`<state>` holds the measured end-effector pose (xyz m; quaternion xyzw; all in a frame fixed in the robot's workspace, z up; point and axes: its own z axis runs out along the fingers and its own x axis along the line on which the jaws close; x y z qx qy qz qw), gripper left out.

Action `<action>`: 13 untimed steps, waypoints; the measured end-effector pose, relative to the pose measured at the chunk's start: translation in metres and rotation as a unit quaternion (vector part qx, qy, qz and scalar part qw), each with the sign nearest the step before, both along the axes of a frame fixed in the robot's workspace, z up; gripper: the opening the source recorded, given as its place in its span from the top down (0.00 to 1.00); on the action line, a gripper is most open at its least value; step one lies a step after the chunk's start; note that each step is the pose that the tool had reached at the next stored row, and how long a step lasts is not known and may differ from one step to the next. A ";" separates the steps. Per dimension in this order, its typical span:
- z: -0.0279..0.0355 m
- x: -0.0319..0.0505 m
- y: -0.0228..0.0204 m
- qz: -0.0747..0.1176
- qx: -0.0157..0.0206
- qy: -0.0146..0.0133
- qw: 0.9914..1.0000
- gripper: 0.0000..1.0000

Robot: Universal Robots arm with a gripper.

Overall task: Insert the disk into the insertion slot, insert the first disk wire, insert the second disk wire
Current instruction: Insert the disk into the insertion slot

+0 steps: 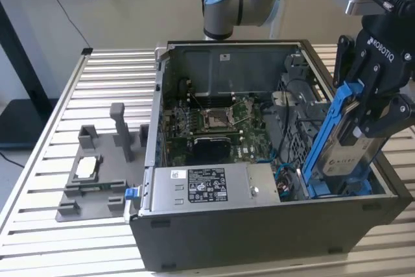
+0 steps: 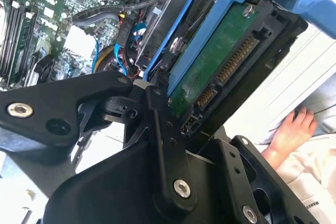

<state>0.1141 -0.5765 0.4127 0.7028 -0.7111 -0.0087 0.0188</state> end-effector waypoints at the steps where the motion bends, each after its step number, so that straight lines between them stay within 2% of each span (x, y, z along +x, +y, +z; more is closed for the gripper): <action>1: -0.0004 0.0000 0.0001 0.000 0.000 0.000 1.000 0.67; 9: -0.0078 0.0001 0.0016 0.000 0.002 -0.001 1.000 0.67; 13: -0.0126 0.0002 0.0019 0.000 0.004 -0.001 1.000 0.67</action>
